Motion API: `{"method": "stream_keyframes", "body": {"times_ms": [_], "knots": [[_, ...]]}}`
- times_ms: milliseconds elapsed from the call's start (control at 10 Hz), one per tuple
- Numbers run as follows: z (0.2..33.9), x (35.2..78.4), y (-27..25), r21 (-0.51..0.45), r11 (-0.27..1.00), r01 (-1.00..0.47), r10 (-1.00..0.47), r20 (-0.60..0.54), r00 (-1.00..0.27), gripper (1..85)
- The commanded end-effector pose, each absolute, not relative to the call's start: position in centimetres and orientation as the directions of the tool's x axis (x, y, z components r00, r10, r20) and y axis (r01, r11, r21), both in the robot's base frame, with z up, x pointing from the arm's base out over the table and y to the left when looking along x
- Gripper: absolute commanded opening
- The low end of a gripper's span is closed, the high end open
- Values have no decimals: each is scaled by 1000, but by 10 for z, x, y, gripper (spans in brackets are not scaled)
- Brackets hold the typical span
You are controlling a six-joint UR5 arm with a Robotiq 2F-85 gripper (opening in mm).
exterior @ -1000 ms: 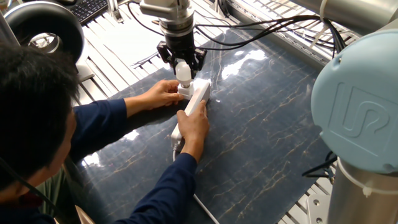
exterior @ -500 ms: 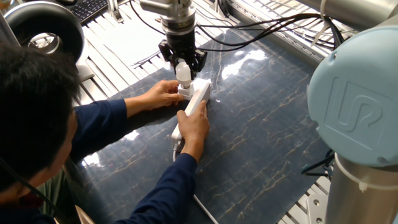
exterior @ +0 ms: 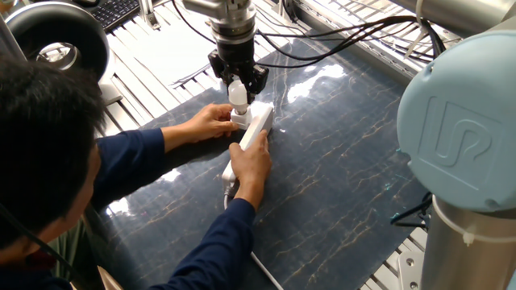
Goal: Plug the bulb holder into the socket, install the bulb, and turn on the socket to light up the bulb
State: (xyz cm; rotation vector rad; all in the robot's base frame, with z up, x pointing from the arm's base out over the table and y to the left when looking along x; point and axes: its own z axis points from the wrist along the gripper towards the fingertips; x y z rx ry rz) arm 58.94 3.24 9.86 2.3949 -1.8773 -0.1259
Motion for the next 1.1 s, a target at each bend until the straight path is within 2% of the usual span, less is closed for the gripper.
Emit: {"method": "stream_keyframes", "body": {"times_ms": [0,800,1000], "knots": [[101,586,36,129,-100,-987,-995,-7,100,10],[101,580,38,148,181,-972,-983,38,-177,10],[100,579,41,147,218,-965,-976,41,-215,10]]}}
